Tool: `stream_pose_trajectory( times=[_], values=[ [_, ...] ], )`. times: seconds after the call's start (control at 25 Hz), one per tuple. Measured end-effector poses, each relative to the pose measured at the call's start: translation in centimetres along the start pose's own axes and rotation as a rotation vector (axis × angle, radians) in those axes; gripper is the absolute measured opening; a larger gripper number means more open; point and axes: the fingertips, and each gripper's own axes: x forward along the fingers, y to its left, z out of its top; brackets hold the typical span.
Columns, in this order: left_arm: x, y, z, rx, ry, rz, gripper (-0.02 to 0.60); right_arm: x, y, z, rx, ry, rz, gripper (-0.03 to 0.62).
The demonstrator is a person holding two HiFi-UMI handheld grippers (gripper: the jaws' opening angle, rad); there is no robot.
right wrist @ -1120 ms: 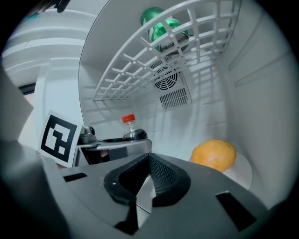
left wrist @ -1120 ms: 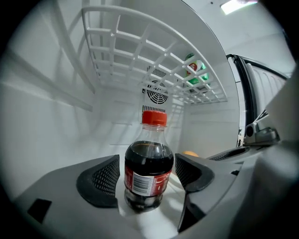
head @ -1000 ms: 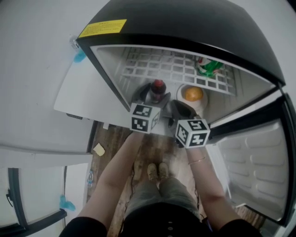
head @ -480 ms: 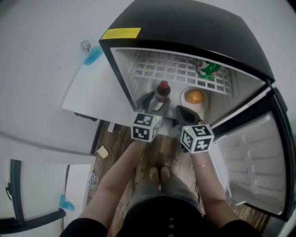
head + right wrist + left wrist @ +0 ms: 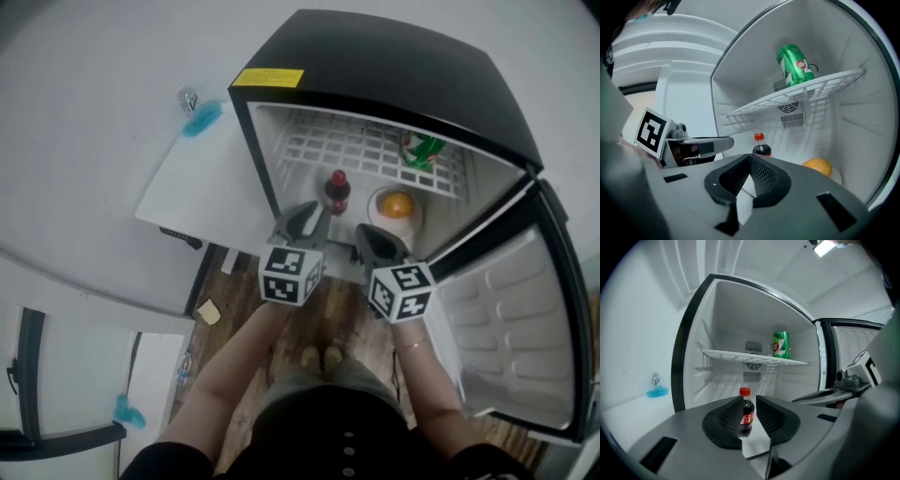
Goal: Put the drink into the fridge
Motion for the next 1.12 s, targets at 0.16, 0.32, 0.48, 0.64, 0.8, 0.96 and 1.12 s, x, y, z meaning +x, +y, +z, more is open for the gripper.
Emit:
stream_pose_trajectory(
  times=[0.16, 0.32, 0.48, 0.64, 0.8, 0.96, 1.12],
  values=[
    [-1.1, -0.8, 0.2, 0.001, -0.004, -0.009, 0.059, -0.7, 0.4, 1.2, -0.012, -0.026, 0.008, 0.009],
    [-2.2, -1.1, 0.3, -0.01, -0.011, -0.009, 0.034, -1.4, 1.0, 2.5, -0.028, -0.061, 0.017, 0.009],
    [-2.7, -1.6, 0.5, -0.043, -0.022, -0.022, 0.014, -1.8, 1.6, 3.4, -0.032, -0.082, 0.025, 0.009],
    [-3.0, -2.5, 0.9, -0.024, -0.034, -0.042, 0.006, -2.0, 2.4, 3.7, -0.038, -0.093, 0.032, 0.009],
    [-3.9, -3.8, 1.8, 0.038, -0.049, -0.068, 0.006, -2.2, 3.2, 3.8, -0.065, -0.099, 0.039, 0.008],
    [-4.8, -4.3, 2.7, 0.08, -0.067, -0.09, 0.006, -2.8, 3.3, 4.2, -0.064, -0.128, 0.037, 0.008],
    [-5.5, -4.3, 2.9, 0.059, -0.069, -0.106, 0.006, -3.0, 3.2, 4.2, -0.049, -0.138, 0.044, 0.008]
  ],
)
